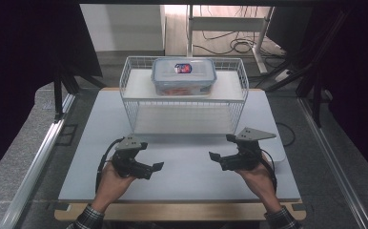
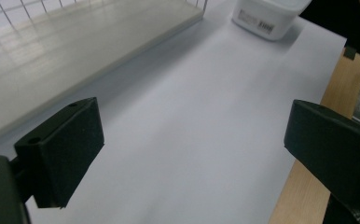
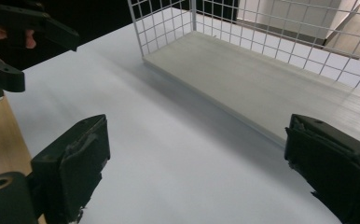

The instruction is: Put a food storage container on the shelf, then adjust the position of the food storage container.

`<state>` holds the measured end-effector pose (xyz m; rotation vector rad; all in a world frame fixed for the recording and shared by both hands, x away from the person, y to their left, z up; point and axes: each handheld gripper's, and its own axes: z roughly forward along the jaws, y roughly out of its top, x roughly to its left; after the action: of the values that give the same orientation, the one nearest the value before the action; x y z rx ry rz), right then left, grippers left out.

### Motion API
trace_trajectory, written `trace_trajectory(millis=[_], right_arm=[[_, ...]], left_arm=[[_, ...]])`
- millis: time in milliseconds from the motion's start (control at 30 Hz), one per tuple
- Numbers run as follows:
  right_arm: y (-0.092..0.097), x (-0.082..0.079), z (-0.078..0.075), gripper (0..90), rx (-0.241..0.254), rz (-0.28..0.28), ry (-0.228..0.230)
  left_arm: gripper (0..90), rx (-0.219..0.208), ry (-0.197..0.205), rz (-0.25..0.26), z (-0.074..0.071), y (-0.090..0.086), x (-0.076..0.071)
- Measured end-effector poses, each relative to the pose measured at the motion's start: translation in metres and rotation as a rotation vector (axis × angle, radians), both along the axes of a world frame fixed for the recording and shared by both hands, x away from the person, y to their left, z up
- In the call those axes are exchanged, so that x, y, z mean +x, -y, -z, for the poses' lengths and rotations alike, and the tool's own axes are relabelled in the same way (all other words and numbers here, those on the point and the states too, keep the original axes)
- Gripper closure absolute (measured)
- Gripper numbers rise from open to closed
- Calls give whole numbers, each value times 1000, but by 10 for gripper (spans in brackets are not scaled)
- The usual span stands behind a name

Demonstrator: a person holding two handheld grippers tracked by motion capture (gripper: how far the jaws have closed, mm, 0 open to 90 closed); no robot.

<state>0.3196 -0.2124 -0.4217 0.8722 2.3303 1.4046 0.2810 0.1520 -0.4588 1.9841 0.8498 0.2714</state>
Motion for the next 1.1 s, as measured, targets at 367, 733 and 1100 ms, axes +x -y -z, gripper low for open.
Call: trace_trajectory(millis=[367, 733, 1100], right_arm=[[3, -28, 28, 53, -18, -23, -4], [5, -32, 62, 40, -99, -10, -78], [20, -20, 48, 43, -81, 62, -116]], left_arm=[[28, 36, 60, -63, 34, -8, -30], [39, 94, 53, -78, 48, -13, -39], [52, 145, 72, -86, 57, -16, -36]])
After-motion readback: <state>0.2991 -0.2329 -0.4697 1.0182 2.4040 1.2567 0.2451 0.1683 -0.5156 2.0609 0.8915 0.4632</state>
